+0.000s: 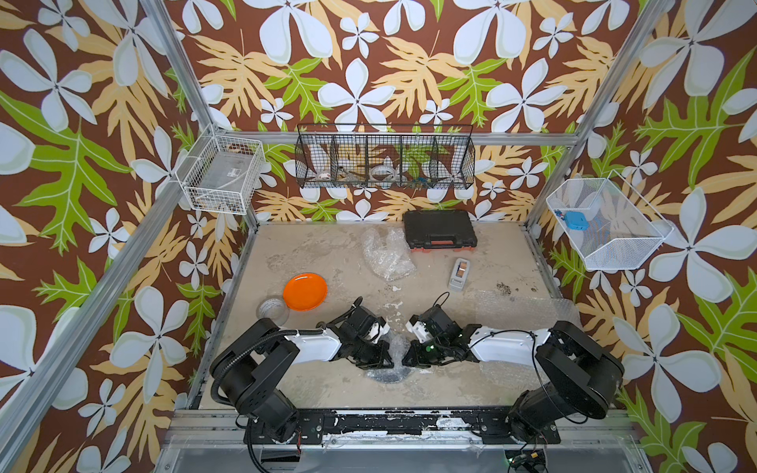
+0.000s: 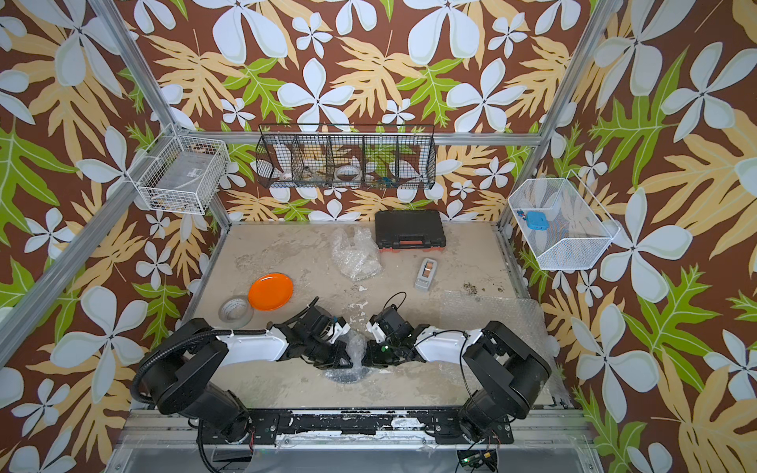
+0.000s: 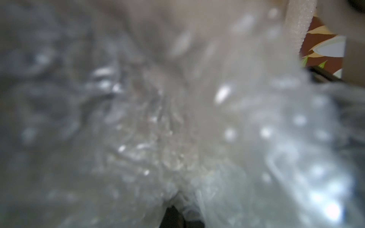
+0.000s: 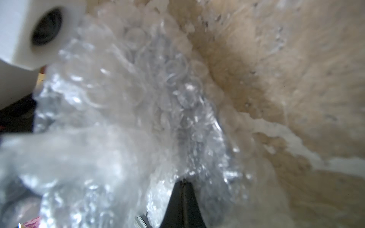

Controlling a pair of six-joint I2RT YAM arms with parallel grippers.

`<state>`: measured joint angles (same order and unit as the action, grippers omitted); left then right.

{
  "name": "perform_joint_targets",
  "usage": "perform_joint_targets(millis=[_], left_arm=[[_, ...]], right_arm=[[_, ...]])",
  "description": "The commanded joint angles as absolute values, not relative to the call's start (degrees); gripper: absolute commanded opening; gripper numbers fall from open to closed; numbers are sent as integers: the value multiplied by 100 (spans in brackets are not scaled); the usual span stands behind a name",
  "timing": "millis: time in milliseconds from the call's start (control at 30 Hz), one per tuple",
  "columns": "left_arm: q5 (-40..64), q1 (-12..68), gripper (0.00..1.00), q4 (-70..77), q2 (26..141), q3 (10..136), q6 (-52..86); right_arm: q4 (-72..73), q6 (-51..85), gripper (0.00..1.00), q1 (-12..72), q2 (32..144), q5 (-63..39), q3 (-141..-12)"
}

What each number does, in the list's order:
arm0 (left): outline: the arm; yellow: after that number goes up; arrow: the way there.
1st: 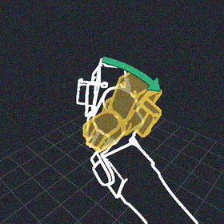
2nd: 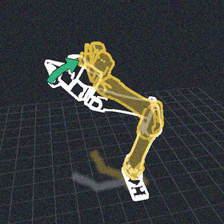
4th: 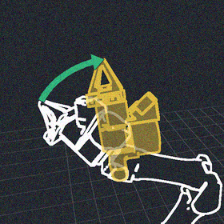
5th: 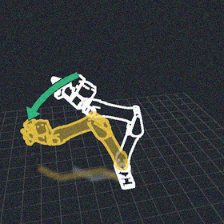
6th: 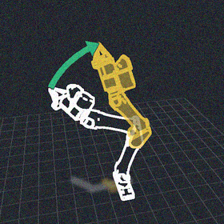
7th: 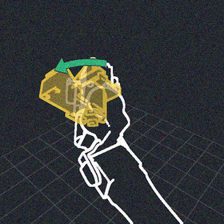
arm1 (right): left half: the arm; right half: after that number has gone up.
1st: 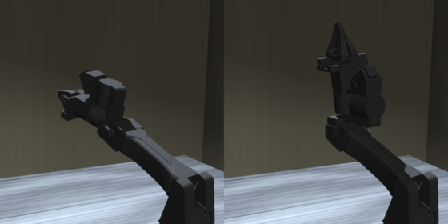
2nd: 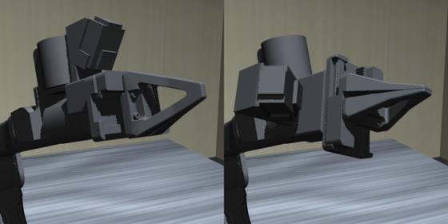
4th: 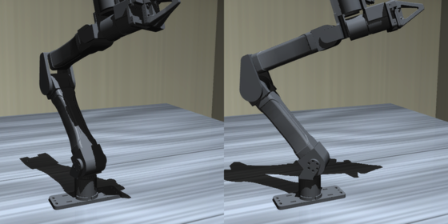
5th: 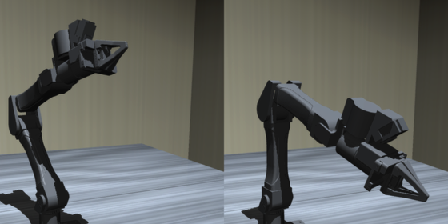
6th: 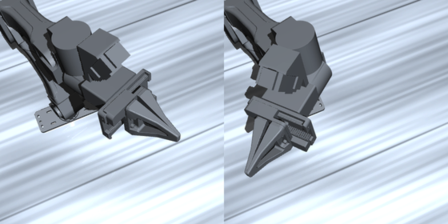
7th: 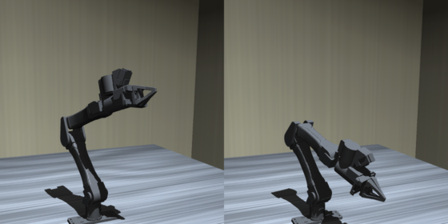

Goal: Wrap dinner plates in bubble wrap
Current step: Wrap the plate in the bubble wrap.

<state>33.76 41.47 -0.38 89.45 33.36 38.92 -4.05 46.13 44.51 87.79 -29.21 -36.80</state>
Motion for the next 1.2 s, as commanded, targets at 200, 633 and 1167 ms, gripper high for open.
perform_joint_targets(millis=[200, 633, 1167], left_arm=[[2188, 4122, 0, -1222, 9140, 3175, 3924], [2159, 4122, 0, -966, 9099, 2981, 4124], [1591, 3860, 27, -2518, 7403, 4299, 4115]], right_arm=[[-1037, 4880, 53, 4479, 7894, -2657, -4377], [-383, 5219, 0, 4939, 8771, -2828, -4216], [-230, 4633, 0, 5168, 9401, -2271, -3504]])
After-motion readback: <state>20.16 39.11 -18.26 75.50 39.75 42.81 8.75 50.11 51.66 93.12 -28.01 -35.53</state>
